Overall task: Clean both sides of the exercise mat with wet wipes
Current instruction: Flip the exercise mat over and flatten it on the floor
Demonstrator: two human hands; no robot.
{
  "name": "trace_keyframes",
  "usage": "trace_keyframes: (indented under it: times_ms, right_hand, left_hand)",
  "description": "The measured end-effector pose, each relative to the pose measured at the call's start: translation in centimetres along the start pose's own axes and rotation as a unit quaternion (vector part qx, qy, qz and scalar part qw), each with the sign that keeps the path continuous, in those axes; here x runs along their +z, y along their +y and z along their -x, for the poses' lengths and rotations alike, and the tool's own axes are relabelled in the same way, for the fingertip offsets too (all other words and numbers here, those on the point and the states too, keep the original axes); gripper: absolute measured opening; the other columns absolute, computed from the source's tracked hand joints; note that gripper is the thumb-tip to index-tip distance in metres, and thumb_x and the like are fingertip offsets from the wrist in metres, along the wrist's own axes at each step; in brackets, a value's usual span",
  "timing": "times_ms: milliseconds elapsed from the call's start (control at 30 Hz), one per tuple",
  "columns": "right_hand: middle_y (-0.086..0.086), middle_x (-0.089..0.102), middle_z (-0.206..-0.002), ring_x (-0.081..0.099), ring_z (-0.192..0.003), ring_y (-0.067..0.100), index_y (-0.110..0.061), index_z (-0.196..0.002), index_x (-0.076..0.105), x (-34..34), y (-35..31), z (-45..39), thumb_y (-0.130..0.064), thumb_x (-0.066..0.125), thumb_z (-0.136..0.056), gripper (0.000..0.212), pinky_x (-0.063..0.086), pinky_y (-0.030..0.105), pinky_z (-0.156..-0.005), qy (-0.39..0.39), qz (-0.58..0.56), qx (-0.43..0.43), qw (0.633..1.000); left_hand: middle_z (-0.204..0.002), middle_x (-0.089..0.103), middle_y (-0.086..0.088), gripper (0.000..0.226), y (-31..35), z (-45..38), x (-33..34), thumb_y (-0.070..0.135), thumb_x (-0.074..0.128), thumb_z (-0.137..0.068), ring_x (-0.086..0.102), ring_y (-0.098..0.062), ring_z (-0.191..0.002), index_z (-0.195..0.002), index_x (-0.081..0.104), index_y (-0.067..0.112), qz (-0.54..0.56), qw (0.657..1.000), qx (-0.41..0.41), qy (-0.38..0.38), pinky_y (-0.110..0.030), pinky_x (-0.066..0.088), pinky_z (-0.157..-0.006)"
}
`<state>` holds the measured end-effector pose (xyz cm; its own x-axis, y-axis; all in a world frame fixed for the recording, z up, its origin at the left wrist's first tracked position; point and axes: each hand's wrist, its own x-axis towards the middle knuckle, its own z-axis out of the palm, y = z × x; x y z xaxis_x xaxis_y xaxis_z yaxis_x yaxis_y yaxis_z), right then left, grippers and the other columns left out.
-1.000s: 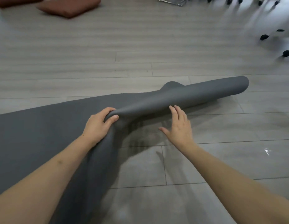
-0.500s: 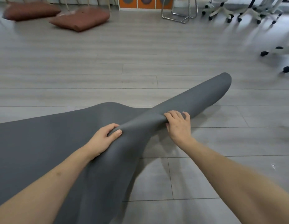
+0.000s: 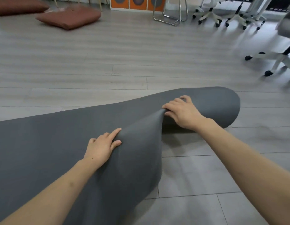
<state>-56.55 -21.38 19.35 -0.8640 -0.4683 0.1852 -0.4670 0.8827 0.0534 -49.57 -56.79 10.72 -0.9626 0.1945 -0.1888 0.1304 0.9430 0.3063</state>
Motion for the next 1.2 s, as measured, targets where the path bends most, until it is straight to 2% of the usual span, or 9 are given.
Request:
trace_keyframes:
  times_ms: [100,200,333,400,500,633,833,1033,1200]
  right_hand:
    - [-0.010,0.060,-0.116,0.050,-0.116,0.018,-0.029,-0.125,0.054,2.2,-0.1,2.2,-0.041,0.038,-0.104,0.029,0.021,0.050,-0.115,-0.057,-0.020,0.049,0.997]
    - [-0.009,0.053,-0.120,0.048,-0.118,0.018,-0.030,-0.123,0.054,4.7,-0.3,5.0,-0.040,0.038,-0.104,0.027,0.022,0.047,-0.114,-0.059,-0.051,0.093,0.993]
    - [-0.007,0.048,-0.117,0.049,-0.115,0.017,-0.029,-0.122,0.055,6.0,-0.5,7.3,-0.039,0.042,-0.103,0.026,0.026,0.043,-0.110,-0.029,-0.077,0.098,0.992]
    - [-0.009,0.051,-0.118,0.051,-0.115,0.016,-0.030,-0.123,0.054,6.1,-0.4,7.9,-0.041,0.043,-0.102,0.025,0.028,0.042,-0.109,-0.018,-0.073,0.084,0.994]
    - [-0.011,0.052,-0.120,0.053,-0.114,0.015,-0.033,-0.125,0.052,6.3,-0.1,9.1,-0.045,0.052,-0.098,0.030,0.032,0.038,-0.104,0.022,-0.076,0.083,0.993]
    - [-0.007,0.046,-0.131,0.044,-0.125,0.017,-0.030,-0.130,0.044,8.0,0.1,11.3,-0.061,0.070,-0.077,0.067,0.034,0.038,-0.103,0.014,-0.050,0.185,0.981]
    - [0.002,0.042,-0.120,0.044,-0.115,0.025,-0.023,-0.116,0.041,10.3,-0.2,10.3,-0.053,0.084,-0.063,0.074,0.039,0.039,-0.095,0.007,-0.048,0.282,0.958]
    - [0.000,0.058,-0.091,0.058,-0.087,0.032,-0.023,-0.103,0.042,6.7,2.7,9.3,-0.033,0.078,-0.078,0.045,0.036,0.037,-0.071,0.002,-0.113,0.260,0.959]
    - [-0.001,0.065,-0.094,0.061,-0.090,0.025,-0.022,-0.100,0.062,-0.7,7.7,5.2,-0.052,0.057,-0.093,0.031,0.048,0.040,-0.074,-0.030,-0.080,0.012,0.996]
  left_hand:
    - [-0.135,0.051,0.005,0.055,1.8,0.6,2.3,0.051,0.033,-0.108,0.049,-0.019,-0.131,-0.160,0.017,0.046,-0.001,1.000,0.005,0.008,-0.041,0.036,-0.106]
    - [-0.150,0.044,0.004,0.056,5.3,2.3,4.9,0.051,0.035,-0.105,0.042,-0.019,-0.141,-0.159,0.031,0.037,0.034,0.994,0.044,0.095,-0.041,0.036,-0.112]
    - [-0.159,0.017,0.007,0.105,11.3,4.0,7.1,0.091,0.034,-0.079,0.017,-0.016,-0.151,-0.164,0.014,0.032,0.044,0.997,0.031,0.058,-0.043,0.024,-0.123]
    - [-0.156,0.016,0.004,0.115,12.8,4.1,8.0,0.092,0.046,-0.075,0.020,-0.018,-0.148,-0.163,0.007,0.030,0.012,0.999,0.017,0.042,-0.043,0.026,-0.122]
    - [-0.141,0.042,0.006,0.090,12.9,3.7,8.4,0.072,0.058,-0.089,0.052,-0.017,-0.127,-0.159,0.017,0.032,0.011,0.996,0.017,0.083,-0.033,0.046,-0.100]
    - [-0.116,0.068,0.007,0.062,11.7,3.3,7.2,0.059,0.057,-0.097,0.071,-0.024,-0.087,-0.149,0.033,0.038,-0.015,0.991,0.050,0.124,-0.035,0.051,-0.074]
    - [-0.092,0.074,0.005,0.038,10.7,2.1,3.0,0.062,0.053,-0.098,0.070,-0.026,-0.088,-0.128,0.050,0.040,-0.010,0.992,0.053,0.115,-0.034,0.037,-0.069]
    - [-0.107,0.073,0.007,0.047,10.4,0.3,1.1,0.073,0.037,-0.097,0.069,-0.026,-0.099,-0.126,0.051,0.039,-0.039,0.996,0.039,0.076,-0.035,0.040,-0.070]
    - [-0.111,0.055,0.013,0.061,9.8,-0.5,0.1,0.079,0.028,-0.088,0.063,-0.018,-0.102,-0.118,0.054,0.033,0.007,0.997,0.031,0.065,-0.035,0.044,-0.069]
